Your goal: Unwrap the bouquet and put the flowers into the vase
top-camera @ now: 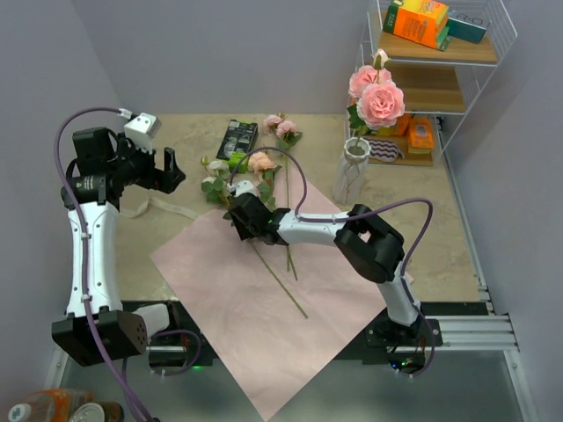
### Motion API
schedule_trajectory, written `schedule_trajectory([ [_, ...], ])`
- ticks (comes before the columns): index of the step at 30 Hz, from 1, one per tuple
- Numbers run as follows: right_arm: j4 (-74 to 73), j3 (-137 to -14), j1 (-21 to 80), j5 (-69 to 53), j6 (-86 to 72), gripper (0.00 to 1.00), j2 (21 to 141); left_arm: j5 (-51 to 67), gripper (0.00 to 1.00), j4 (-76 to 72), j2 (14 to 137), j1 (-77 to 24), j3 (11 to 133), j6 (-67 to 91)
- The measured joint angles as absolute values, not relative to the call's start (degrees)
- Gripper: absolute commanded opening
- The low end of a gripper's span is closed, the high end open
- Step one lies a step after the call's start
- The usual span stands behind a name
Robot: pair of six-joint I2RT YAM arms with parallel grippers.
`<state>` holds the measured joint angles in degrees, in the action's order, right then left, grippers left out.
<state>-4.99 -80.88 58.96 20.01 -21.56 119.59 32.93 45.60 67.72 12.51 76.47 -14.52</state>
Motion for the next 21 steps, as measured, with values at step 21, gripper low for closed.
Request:
schedule_trajectory([
  [21,-10.1,-91.9,59.2,17.5,-21.4,0.29,127.2,35.8,0.99,48.8,68.7,14.0,77.9,-17.2],
])
